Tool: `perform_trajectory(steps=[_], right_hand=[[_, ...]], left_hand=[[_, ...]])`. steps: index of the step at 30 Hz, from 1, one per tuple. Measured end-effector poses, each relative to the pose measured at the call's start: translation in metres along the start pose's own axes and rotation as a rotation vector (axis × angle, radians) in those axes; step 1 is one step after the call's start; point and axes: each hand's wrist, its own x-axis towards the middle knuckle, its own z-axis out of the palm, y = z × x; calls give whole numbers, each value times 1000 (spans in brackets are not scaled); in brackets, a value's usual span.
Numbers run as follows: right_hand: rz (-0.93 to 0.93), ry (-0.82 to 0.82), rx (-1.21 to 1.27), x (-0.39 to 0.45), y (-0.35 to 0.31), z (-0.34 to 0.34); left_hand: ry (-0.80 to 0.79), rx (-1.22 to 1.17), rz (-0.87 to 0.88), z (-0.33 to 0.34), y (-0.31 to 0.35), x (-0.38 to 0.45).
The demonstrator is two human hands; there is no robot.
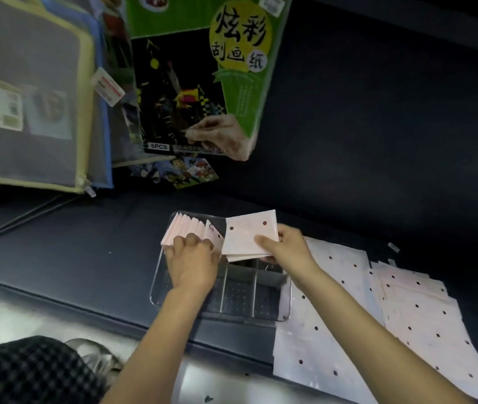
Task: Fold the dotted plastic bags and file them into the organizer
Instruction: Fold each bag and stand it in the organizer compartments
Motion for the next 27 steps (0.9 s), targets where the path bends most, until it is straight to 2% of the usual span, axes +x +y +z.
perform_trajectory(steps=[3,7,10,12,16,20,22,27], right_hand=[[-51,23,-223,21,-3,23],[-136,56,-653,35,-5,43],[-152,107,-835,39,-9,60],[-144,102,-888,40,-11,73],[-54,-9,-710,42,-5,86],[158,-32,-254,40,5,80],[156,-30,-212,38,9,78],[142,-7,-147,32,9,79]], left_hand=[[65,36,15,10,-1,-1],[239,-131,-30,14,-7,-2],[353,-216,-15,12,-8,-5],[333,-221,-5,12,-8,-6],[220,-235,-4,19,-11,-6],[371,-446,-28,18,-8,-12],[440,-492,8,19,-4,-14],[392,-441,69,30,-6,-17]])
